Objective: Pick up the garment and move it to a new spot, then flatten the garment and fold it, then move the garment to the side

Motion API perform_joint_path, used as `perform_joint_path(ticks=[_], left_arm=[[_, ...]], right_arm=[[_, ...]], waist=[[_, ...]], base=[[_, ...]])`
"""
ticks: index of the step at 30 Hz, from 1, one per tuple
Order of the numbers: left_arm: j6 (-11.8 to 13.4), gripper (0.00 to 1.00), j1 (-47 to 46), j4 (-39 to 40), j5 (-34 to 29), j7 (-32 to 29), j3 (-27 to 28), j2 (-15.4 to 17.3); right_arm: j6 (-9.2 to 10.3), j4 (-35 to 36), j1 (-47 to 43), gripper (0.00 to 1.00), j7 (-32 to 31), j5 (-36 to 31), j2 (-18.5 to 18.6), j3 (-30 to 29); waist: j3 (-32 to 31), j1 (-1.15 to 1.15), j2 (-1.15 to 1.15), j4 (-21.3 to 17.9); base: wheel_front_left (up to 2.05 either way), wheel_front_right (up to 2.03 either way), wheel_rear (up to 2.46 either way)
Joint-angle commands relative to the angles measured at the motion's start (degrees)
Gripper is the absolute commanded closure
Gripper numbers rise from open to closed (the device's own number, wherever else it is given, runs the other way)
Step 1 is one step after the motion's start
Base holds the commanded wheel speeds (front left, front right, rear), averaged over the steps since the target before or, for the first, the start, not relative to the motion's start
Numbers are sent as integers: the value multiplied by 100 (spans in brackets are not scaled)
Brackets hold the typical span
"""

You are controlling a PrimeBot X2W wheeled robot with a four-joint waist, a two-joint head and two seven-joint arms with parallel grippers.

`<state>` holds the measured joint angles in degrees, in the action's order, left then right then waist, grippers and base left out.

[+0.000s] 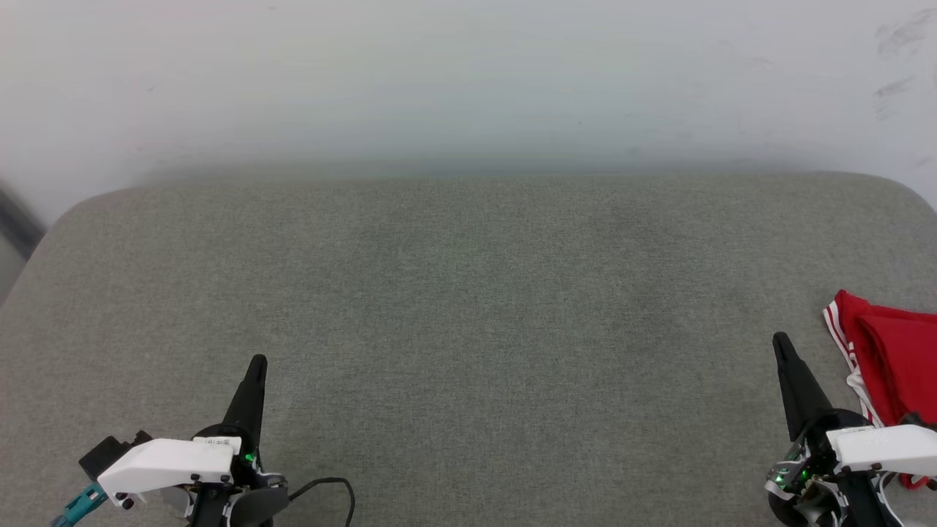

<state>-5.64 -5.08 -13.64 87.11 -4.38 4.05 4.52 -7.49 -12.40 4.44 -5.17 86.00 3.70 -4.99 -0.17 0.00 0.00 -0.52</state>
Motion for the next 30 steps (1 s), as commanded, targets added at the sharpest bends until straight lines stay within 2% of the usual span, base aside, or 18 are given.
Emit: perform_joint_path(ticks=[1, 17, 30], left_arm=[[-63, 100, -107, -4, 115, -46, 55, -37], [-215, 100, -138, -50, 577, -217, 251, -156], [-208, 100, -134, -47, 556, -211, 252, -157]], right_arm=[[0, -24, 111, 100, -33, 148, 8, -13], [0, -180, 215, 100, -57, 753, -9, -58], [0, -174, 205, 100, -73, 708, -25, -74]], waist=[[4, 0, 0, 6], [35, 0, 0, 52], [35, 0, 0, 52]], base=[[0, 0, 0], [0, 0, 0], [0, 0, 0]])
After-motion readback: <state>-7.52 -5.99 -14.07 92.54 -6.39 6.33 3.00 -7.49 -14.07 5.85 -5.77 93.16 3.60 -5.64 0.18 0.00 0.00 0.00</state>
